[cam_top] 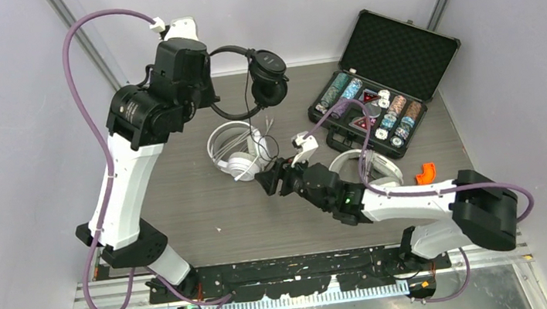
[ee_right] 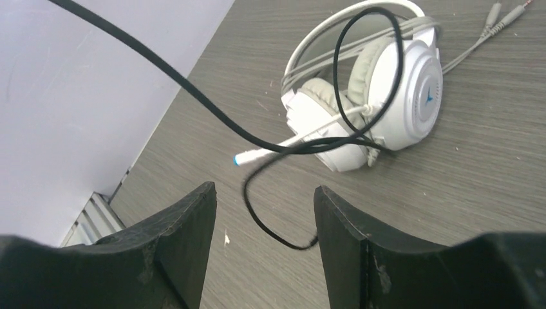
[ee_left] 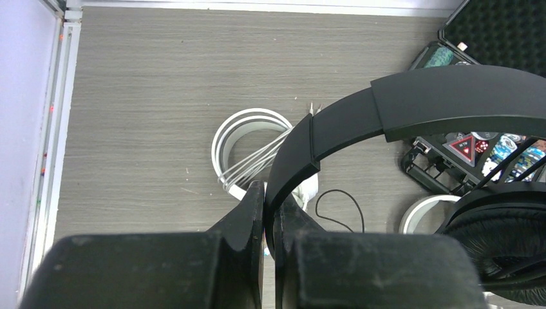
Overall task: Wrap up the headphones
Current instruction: Wrap the headphones cable around the headphones.
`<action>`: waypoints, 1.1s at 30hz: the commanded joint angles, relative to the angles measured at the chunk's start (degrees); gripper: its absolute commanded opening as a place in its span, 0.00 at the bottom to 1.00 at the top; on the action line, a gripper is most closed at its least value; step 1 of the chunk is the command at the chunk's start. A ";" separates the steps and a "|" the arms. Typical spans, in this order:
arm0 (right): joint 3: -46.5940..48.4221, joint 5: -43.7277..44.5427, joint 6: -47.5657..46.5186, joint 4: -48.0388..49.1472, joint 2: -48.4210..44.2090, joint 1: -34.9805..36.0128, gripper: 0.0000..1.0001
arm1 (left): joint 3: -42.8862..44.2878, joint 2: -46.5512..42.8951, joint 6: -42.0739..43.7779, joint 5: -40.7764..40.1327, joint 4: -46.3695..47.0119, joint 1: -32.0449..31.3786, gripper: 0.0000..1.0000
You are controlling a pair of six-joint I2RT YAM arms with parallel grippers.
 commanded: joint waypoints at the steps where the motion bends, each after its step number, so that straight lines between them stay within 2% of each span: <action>1: 4.90 4.24 0.76 7.42 3.80 0.26 0.62 | 3.36 0.26 -1.64 -0.24 3.91 0.30 0.00; 3: 5.64 4.54 0.99 8.69 5.50 0.30 0.62 | 3.42 0.35 -1.47 -0.45 3.87 0.28 0.00; 5: 6.17 4.55 0.96 9.15 6.52 0.22 0.58 | 3.41 0.48 -1.28 -0.87 3.83 0.30 0.00; 6: 5.90 4.37 0.86 9.62 6.67 0.29 0.50 | 3.45 0.52 -0.91 -1.09 3.83 0.33 0.00; 9: 2.92 4.81 1.50 10.63 5.37 0.23 0.16 | 5.94 1.69 0.07 -1.03 2.20 2.07 0.00; 11: 0.47 5.47 2.61 9.43 3.37 0.22 0.02 | 10.26 2.80 -0.08 1.04 0.29 5.05 0.00; 14: -3.03 5.60 3.07 6.01 0.68 0.20 0.00 | 12.92 2.27 -0.14 5.39 0.53 9.67 0.00; 22: -11.77 13.06 3.75 -1.02 -7.37 -2.02 0.00 | 7.40 -2.37 -0.81 11.80 2.28 16.81 0.00; 25: -14.56 13.01 5.94 -4.34 -10.05 -6.74 0.00 | 6.28 -3.54 -1.63 15.75 2.77 17.66 0.00; 29: -17.06 9.32 9.60 -9.01 -14.27 -16.73 0.00 | 4.57 -5.30 -1.80 20.91 3.55 18.32 0.00; 33: -15.72 8.94 8.00 -13.97 -17.96 -22.23 0.00 | 2.61 -7.05 -1.50 24.37 4.22 18.39 0.00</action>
